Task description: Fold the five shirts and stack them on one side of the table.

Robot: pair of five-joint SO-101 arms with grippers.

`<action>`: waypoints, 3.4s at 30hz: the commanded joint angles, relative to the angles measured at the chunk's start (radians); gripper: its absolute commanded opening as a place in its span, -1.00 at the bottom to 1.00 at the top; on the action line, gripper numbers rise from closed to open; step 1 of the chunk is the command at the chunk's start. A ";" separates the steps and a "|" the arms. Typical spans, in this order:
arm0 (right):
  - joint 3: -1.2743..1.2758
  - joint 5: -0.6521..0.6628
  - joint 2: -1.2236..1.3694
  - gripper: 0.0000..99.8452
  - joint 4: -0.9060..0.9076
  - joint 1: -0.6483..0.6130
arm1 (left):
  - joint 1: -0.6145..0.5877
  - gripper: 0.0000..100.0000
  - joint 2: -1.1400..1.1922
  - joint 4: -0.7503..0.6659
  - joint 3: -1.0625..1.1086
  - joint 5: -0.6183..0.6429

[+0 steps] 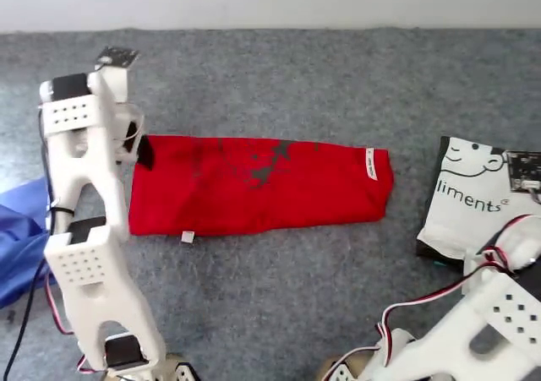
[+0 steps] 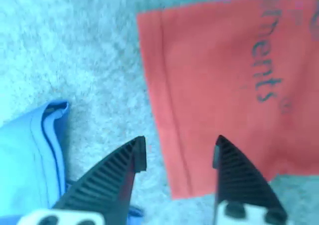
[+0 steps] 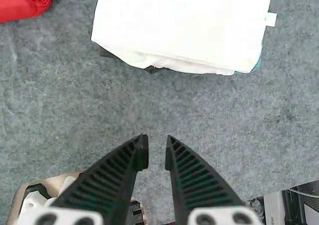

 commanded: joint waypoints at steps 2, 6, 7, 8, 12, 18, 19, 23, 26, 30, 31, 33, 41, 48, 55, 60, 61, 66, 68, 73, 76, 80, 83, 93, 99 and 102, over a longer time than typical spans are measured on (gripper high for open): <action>-0.002 0.009 -0.024 -0.84 0.038 0.010 | -0.031 -0.54 0.025 -0.072 0.019 -0.044; 0.034 0.009 -0.024 -0.84 0.038 0.010 | -0.028 -0.54 0.121 -0.127 0.012 -0.044; 0.043 0.009 -0.025 -0.84 0.038 0.010 | -0.023 -0.54 0.140 -0.127 -0.002 -0.044; 0.049 0.009 -0.025 -0.84 0.038 0.010 | -0.014 -0.54 0.155 -0.127 -0.015 -0.044; 0.054 0.009 -0.025 -0.84 0.038 0.010 | 0.000 -0.54 0.206 -0.127 -0.053 -0.044; 0.054 0.009 -0.025 -0.84 0.038 0.010 | 0.012 -0.55 0.276 -0.127 -0.124 -0.038; 0.054 0.009 -0.025 -0.84 0.036 0.008 | 0.020 -0.55 0.288 -0.127 -0.127 -0.038; 0.054 0.006 -0.025 -0.84 0.036 0.008 | 0.057 -0.63 0.311 -0.118 -0.128 -0.038; 0.054 0.006 -0.025 -0.84 0.036 0.008 | 0.072 -0.82 0.316 -0.121 -0.128 -0.048; 0.054 0.006 -0.025 -0.84 0.036 0.008 | 0.071 -0.97 0.316 -0.114 -0.122 -0.078; 0.054 0.006 -0.025 -0.84 0.036 0.010 | 0.068 -0.97 0.316 -0.114 -0.122 -0.084; 0.052 0.006 -0.025 -0.84 0.036 0.010 | 0.046 -0.97 0.305 -0.112 -0.130 -0.086; 0.051 0.005 -0.025 -0.84 0.036 0.010 | -0.023 -0.97 0.275 0.026 -0.387 -0.086; 0.054 0.005 -0.025 -0.84 0.036 0.008 | -0.002 -0.97 0.213 0.023 -0.384 -0.081; 0.054 0.005 -0.025 -0.84 0.036 0.010 | 0.123 -0.97 0.011 0.025 -0.150 -0.026; 0.055 0.003 -0.025 -0.84 0.036 0.010 | 0.255 -0.97 -0.207 0.021 -0.008 0.000; 0.055 0.003 -0.025 -0.84 0.036 0.010 | 0.282 -0.97 -0.241 0.021 -0.002 0.014; 0.055 0.003 -0.025 -0.84 0.036 0.010 | 0.423 -0.97 -0.322 0.021 -0.002 0.081; 0.055 0.003 -0.025 -0.84 0.036 0.010 | 0.477 -0.97 -0.321 0.021 0.002 0.118; 0.055 0.003 -0.025 -0.84 0.036 0.010 | 0.611 -0.97 -0.273 -0.002 -0.005 0.170; 0.055 0.003 -0.025 -0.84 0.036 0.010 | 0.675 -0.97 -0.221 -0.044 -0.005 0.203; 0.055 0.003 -0.025 -0.84 0.036 0.010 | 0.746 -0.97 -0.167 -0.097 -0.007 0.230; 0.057 0.003 -0.025 -0.84 0.036 0.010 | 0.781 -0.97 -0.141 -0.132 -0.007 0.244; 0.137 0.003 -0.025 -0.84 0.035 0.010 | 0.830 -0.97 -0.118 -0.255 -0.007 0.264; 0.135 0.003 -0.025 -0.84 0.031 0.007 | 0.830 -0.93 -0.117 -0.299 0.001 0.265; 0.135 0.003 -0.025 -0.84 0.035 0.007 | 0.829 -0.75 -0.118 -0.299 0.001 0.273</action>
